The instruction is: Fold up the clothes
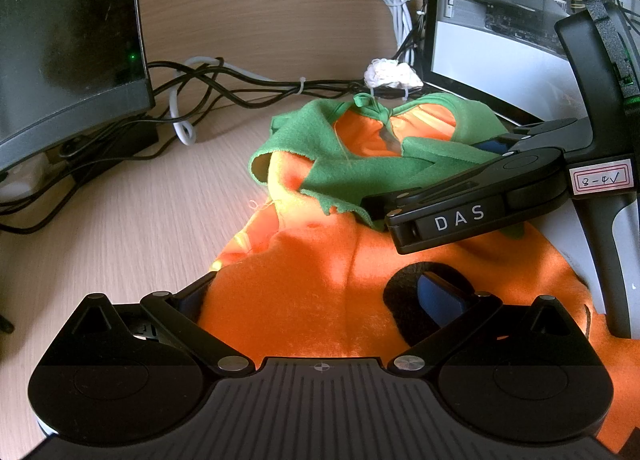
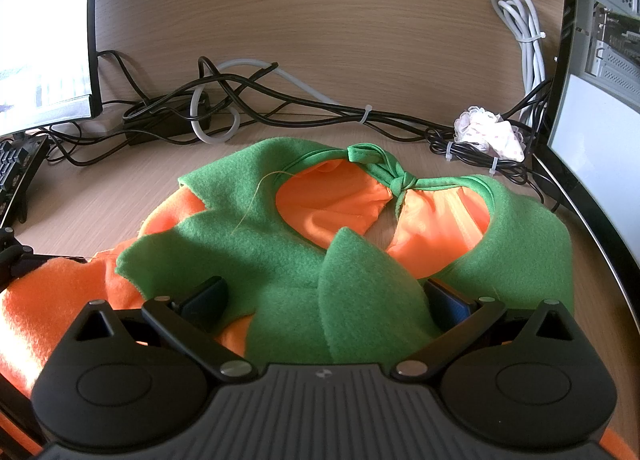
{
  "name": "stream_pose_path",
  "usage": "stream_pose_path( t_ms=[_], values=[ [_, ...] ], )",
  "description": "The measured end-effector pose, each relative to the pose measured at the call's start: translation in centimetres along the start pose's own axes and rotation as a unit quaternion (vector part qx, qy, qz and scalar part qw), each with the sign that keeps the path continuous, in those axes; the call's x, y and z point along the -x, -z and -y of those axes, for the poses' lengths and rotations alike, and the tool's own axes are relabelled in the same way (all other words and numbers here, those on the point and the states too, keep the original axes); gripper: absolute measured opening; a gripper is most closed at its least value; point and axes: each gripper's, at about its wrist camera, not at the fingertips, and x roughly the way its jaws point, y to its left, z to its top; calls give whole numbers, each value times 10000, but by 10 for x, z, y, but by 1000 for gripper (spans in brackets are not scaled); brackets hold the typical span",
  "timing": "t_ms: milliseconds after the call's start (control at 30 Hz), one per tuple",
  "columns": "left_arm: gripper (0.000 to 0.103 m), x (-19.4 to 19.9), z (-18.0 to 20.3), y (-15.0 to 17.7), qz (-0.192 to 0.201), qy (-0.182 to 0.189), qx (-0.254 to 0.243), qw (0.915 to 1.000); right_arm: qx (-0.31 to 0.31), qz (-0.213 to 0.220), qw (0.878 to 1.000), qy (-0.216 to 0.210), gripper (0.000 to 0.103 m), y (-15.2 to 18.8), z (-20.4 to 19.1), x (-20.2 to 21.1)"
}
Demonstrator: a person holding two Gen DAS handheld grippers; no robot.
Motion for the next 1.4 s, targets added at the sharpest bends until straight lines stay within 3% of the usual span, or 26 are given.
stream_pose_path(
  t_ms=[767, 833, 967, 1033, 1100, 1233, 1400],
  values=[
    [103, -5, 1, -4, 9, -35, 155, 9999, 4, 3, 10000, -51, 103, -4, -3, -6],
    [103, -5, -2, -7, -33, -23, 296, 9996, -31, 39, 9994, -338, 103, -9, 0, -11],
    [103, -7, -8, -28, -732, 245, 595, 9952, -350, 157, 9876, -1523, 103, -11, 22, -12],
    [103, -6, -13, -29, -667, 546, 646, 9942, -451, 73, 9816, -1853, 103, -15, 29, -14],
    [103, -5, -16, -25, -523, 736, 645, 9938, -605, 17, 9795, -1923, 103, -16, 33, -13],
    [103, 2, -10, -22, -654, 582, 842, 9926, -405, -39, 9818, -1857, 103, -20, 26, -16],
    [103, 4, 7, -21, -1063, 65, 370, 9936, 117, -397, 9698, -2403, 103, -30, 26, -17]
  ],
)
